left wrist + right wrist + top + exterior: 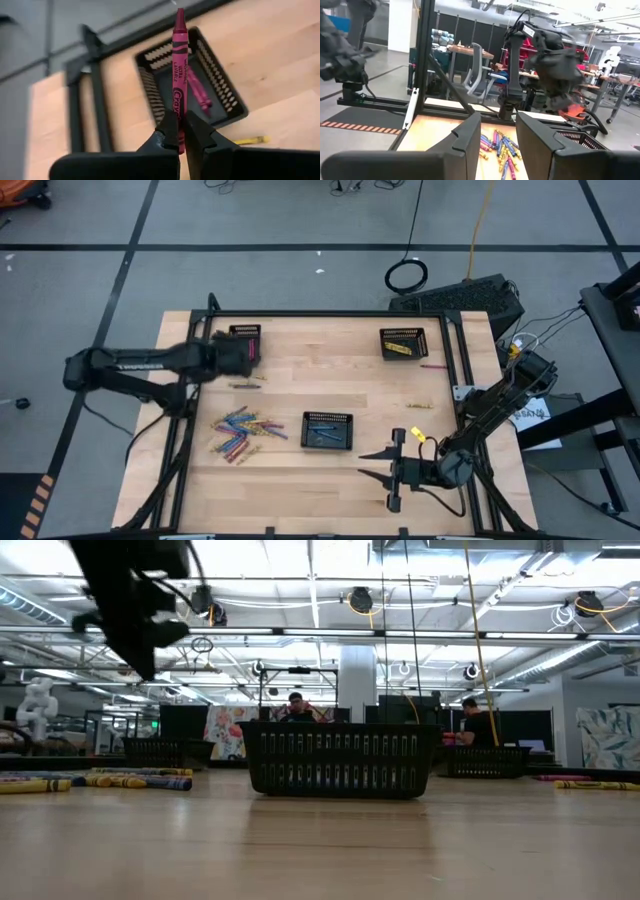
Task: Sort crayons
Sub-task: Put the pink crayon into the top left black bin
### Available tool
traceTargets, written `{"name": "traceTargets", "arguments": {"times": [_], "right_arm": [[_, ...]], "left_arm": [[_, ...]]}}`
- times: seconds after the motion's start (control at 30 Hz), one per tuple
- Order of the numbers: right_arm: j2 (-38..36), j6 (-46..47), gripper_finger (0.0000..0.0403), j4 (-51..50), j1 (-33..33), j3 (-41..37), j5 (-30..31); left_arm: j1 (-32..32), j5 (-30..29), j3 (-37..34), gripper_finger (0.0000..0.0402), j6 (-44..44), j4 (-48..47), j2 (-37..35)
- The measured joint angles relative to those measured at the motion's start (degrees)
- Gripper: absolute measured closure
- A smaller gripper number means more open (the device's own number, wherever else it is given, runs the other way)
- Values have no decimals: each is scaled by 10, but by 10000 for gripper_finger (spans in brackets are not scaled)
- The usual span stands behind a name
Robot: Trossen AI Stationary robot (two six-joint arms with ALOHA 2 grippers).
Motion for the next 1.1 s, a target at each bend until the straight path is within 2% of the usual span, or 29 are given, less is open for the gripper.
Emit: {"name": "traceTargets", "arguments": {"times": [0.07, 0.17, 0.37, 0.47, 0.63, 0.87, 1.1], "right_arm": [[0, 0, 294, 2, 0, 0, 0], [0, 7, 294, 2, 1, 0, 0], [0, 16, 294, 1, 1, 0, -1], [0, 16, 294, 1, 1, 0, -1], [0, 16, 294, 1, 1, 0, -1], [0, 16, 294, 1, 1, 0, -1], [0, 26, 293, -3, 1, 0, -2]], "left_arm": [[66, 52, -11, 401, 86, 80, 0], [157, 138, -21, 402, 164, 148, 19], [264, 232, -22, 402, 220, 182, 77], [287, 264, -22, 402, 233, 181, 108], [308, 268, -22, 402, 247, 186, 151], [334, 313, -22, 402, 263, 230, 182], [354, 334, -22, 402, 265, 230, 215]]}}
